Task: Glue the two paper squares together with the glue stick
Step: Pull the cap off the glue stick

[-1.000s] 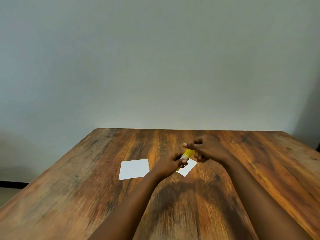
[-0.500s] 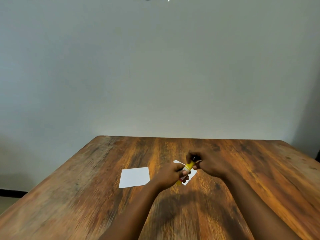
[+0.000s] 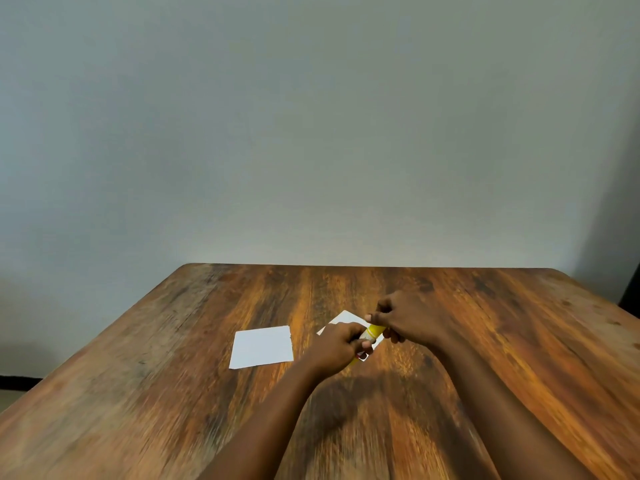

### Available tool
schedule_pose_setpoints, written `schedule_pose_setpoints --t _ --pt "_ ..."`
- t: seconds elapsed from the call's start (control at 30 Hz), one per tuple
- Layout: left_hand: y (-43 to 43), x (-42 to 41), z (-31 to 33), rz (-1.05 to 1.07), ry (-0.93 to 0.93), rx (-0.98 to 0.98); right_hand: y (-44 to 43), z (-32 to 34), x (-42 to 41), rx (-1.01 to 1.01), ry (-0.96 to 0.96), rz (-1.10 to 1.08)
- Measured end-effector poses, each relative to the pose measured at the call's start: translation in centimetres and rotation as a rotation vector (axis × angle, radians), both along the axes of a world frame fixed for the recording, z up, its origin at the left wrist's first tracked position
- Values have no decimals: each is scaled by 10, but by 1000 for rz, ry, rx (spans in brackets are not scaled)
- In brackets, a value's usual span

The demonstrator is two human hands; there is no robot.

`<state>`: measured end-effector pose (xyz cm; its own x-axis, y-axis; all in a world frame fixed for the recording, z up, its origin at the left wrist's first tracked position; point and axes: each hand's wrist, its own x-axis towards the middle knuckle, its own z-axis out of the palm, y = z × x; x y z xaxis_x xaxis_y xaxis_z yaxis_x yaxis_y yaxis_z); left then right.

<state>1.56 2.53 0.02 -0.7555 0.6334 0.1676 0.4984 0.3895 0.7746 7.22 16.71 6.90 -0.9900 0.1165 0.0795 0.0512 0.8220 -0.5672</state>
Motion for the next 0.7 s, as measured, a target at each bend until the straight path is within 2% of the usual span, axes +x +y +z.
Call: schedule_pose_setpoints --t 0.17,0.27,0.37,0.5,0.53,0.63,0.7 --pt "-1 0 0 1 21 -40 1 0 1 64 16 68" --pt "-2 -1 -1 -6 -46 6 1 -4 -1 131 96 117" --pt "-5 -3 -4 -4 -122 69 4 -4 1 -34 84 185" --pt "-6 -4 -10 6 -116 71 11 0 0 -276 -10 191" --pt "-5 -5 -11 7 -112 69 9 -1 -1 -273 5 143" --pt "-3 -6 -14 -3 -104 44 5 -5 -5 -40 -35 -17" --pt "-2 -6 -17 -22 -104 20 3 -9 -7 30 -74 -30"
